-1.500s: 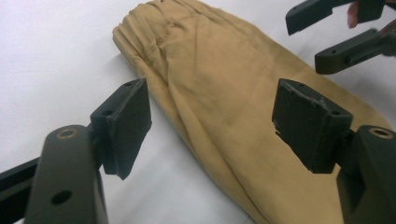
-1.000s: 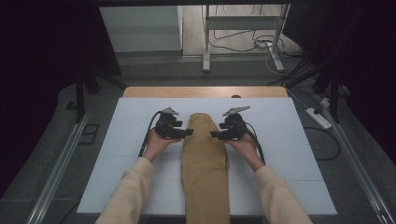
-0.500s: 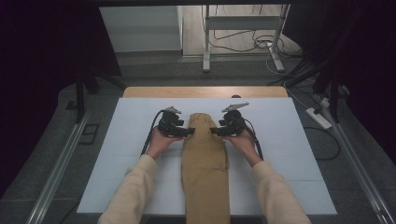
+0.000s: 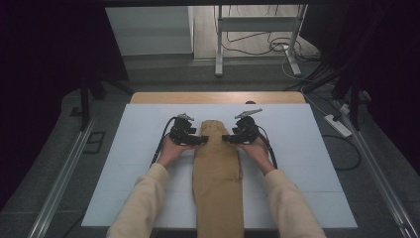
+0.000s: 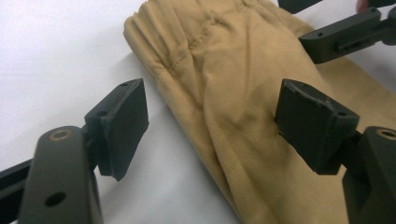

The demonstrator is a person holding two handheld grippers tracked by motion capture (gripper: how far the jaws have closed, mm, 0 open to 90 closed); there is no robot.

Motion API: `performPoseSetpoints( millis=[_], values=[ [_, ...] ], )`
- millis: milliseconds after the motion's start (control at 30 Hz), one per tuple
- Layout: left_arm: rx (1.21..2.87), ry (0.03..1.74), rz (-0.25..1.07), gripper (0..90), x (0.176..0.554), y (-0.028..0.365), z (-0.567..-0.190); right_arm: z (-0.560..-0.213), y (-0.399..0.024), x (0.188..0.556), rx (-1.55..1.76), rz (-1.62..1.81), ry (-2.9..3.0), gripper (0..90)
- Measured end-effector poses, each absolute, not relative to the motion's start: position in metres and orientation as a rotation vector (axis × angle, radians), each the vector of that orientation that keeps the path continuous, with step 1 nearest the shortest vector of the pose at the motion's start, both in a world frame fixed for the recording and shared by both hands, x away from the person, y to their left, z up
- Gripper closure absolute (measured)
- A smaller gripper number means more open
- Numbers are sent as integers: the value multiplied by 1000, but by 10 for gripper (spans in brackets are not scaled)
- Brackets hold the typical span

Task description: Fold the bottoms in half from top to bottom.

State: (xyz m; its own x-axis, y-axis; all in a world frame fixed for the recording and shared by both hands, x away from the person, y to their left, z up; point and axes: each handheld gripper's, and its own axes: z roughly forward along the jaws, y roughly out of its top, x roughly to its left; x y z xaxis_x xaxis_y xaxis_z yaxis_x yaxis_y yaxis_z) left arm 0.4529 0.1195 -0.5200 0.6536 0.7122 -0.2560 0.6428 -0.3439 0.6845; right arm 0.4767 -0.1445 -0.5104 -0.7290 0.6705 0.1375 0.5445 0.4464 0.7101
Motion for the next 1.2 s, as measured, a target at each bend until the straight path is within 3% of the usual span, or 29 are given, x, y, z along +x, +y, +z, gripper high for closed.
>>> performPoseSetpoints(
  millis=[900,1100,1200],
  values=[
    [2118,1084,72,260,459,117,-536,-524,-138,480,1023,1038,2581,360],
    [2125,1055,51,323,457,113,-536,-524,-134,478,1000,1040,2592,432],
    [2129,1050,45,373,455,110,-535,-524,-134,478,1005,1066,2608,518]
  ],
)
